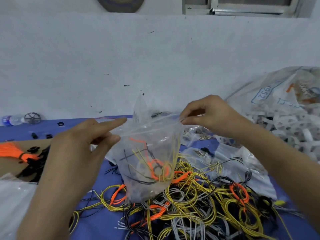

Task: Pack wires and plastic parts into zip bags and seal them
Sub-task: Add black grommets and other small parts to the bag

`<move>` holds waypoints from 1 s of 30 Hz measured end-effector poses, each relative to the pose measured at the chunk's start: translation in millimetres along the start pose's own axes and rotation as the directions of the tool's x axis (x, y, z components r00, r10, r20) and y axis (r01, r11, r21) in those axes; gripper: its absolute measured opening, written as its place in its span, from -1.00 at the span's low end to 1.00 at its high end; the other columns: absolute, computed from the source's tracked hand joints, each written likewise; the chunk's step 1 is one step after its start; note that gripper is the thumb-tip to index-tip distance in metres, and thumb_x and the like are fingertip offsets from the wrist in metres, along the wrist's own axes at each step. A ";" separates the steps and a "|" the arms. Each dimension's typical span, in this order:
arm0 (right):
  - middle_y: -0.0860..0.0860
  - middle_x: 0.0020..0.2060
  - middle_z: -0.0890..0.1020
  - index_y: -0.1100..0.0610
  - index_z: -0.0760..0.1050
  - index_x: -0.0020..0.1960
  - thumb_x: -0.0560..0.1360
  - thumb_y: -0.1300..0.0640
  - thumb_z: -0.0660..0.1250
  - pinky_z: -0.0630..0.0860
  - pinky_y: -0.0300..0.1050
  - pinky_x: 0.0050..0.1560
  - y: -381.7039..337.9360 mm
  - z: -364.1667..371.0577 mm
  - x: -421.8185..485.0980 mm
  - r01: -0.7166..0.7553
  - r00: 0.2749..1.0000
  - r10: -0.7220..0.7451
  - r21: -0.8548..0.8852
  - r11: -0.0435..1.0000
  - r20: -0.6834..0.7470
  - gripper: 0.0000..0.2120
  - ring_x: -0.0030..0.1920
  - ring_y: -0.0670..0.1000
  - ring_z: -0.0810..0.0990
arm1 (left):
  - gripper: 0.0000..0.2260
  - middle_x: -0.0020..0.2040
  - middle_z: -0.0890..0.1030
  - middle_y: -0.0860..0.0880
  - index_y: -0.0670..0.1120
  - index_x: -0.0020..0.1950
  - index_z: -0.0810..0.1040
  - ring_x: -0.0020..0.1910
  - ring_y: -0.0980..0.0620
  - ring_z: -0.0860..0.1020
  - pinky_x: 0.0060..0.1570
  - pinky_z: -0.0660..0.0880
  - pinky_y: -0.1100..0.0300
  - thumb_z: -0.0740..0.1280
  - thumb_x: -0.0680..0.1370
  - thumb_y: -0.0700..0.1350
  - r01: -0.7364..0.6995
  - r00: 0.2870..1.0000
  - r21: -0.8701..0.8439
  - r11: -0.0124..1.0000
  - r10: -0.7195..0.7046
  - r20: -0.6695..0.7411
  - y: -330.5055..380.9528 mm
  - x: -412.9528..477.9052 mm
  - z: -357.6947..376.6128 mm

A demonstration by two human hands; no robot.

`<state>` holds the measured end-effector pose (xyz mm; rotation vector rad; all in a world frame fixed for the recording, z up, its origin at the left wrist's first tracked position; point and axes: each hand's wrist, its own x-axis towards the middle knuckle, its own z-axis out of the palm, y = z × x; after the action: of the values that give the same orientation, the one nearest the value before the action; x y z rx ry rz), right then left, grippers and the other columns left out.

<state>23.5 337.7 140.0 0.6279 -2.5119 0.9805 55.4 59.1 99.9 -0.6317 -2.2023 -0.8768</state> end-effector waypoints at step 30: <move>-0.12 -0.04 0.63 0.00 0.64 -0.09 0.37 0.03 0.48 0.35 -0.25 0.20 -56.8 38.4 -5.9 0.125 0.969 -0.116 -0.029 0.992 0.217 -0.87 0.17 -0.19 0.47 | -0.86 -0.20 0.59 0.16 0.09 -0.28 0.55 -0.20 0.21 0.55 -0.23 0.38 0.53 0.41 0.42 -0.13 0.000 0.992 -0.102 0.995 0.013 0.122 15.4 -0.4 10.6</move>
<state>51.5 274.8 141.2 0.9061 -2.6352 0.8536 61.1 77.0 100.1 -0.7591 -2.2743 -0.9747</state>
